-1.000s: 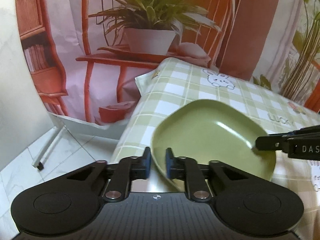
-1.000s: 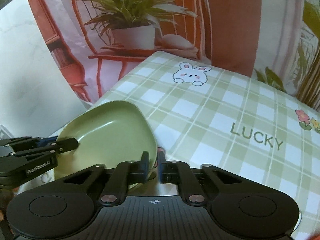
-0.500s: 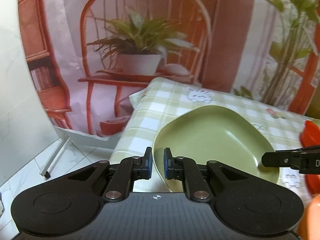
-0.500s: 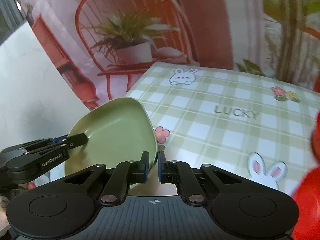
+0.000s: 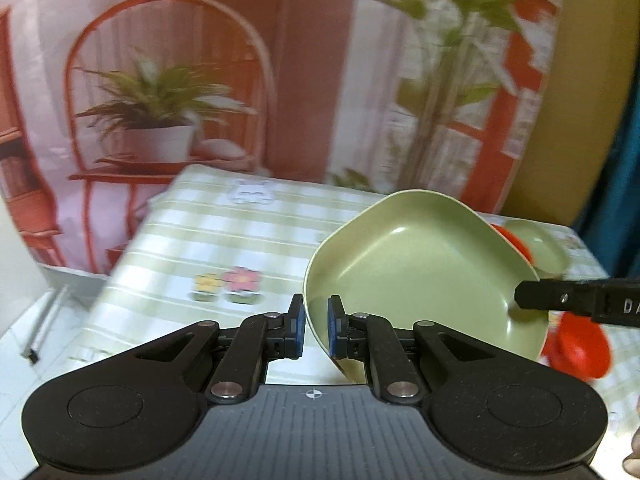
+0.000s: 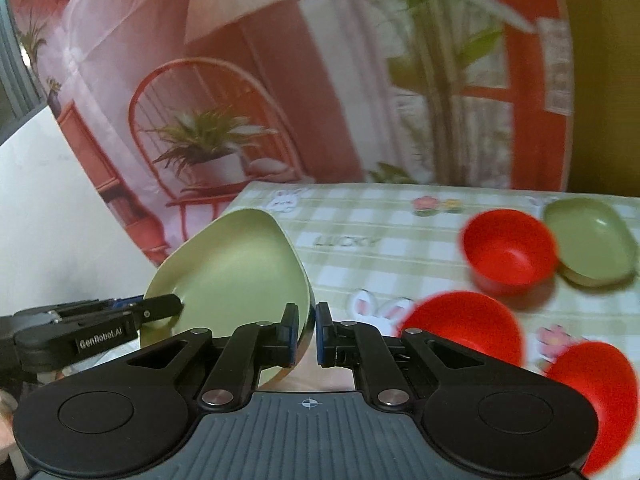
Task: Organize plates and bowls
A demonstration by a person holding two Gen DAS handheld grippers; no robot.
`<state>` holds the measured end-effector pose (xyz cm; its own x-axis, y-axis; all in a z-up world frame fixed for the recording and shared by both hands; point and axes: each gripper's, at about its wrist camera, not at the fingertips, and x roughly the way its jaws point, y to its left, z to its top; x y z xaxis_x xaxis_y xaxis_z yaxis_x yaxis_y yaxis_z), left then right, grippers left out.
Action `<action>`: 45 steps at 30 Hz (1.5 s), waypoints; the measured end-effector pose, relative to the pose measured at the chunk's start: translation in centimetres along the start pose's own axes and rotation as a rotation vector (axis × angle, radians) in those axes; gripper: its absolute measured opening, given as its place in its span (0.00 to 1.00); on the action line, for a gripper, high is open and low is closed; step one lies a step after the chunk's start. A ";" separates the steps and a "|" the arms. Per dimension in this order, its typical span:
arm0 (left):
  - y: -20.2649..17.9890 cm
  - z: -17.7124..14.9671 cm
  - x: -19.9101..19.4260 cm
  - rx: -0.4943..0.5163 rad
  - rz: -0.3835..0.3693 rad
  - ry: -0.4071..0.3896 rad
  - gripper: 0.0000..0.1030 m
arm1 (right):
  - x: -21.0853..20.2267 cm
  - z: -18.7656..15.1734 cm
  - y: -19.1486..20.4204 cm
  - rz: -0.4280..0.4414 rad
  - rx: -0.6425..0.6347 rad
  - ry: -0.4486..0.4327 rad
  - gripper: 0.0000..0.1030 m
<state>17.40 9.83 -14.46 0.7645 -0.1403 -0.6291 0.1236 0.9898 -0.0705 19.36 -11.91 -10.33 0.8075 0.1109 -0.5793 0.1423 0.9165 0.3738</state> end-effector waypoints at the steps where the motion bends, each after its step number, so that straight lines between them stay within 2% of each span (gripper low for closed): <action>1: -0.9 -0.2 -0.1 0.004 -0.017 0.002 0.12 | -0.6 -0.4 -0.8 -0.003 0.020 0.000 0.08; 8: -5.8 -2.3 -0.8 0.039 -0.085 0.038 0.12 | -3.3 -2.7 -6.8 -0.035 0.133 -0.020 0.08; 14: -8.0 -5.0 -0.9 0.055 -0.106 0.110 0.12 | -3.9 -4.5 -9.4 -0.040 0.158 -0.006 0.08; 17: -8.0 -5.7 -1.1 0.046 -0.105 0.150 0.12 | -4.1 -5.6 -9.4 -0.033 0.146 0.011 0.08; 26: -8.6 -7.1 -1.5 0.054 -0.090 0.202 0.13 | -3.6 -7.8 -9.6 -0.053 0.142 0.064 0.10; 32: -8.3 -7.8 -1.2 0.010 -0.092 0.217 0.13 | -3.6 -9.0 -9.9 -0.058 0.145 0.093 0.10; 45: -8.2 -8.8 -1.0 -0.022 -0.089 0.248 0.15 | -1.9 -8.3 -9.5 -0.084 0.087 0.081 0.10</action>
<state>10.03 2.05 -20.05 0.5727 -0.2192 -0.7899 0.1679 0.9745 -0.1487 11.66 -17.65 -18.82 0.7423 0.0695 -0.6664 0.2594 0.8873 0.3814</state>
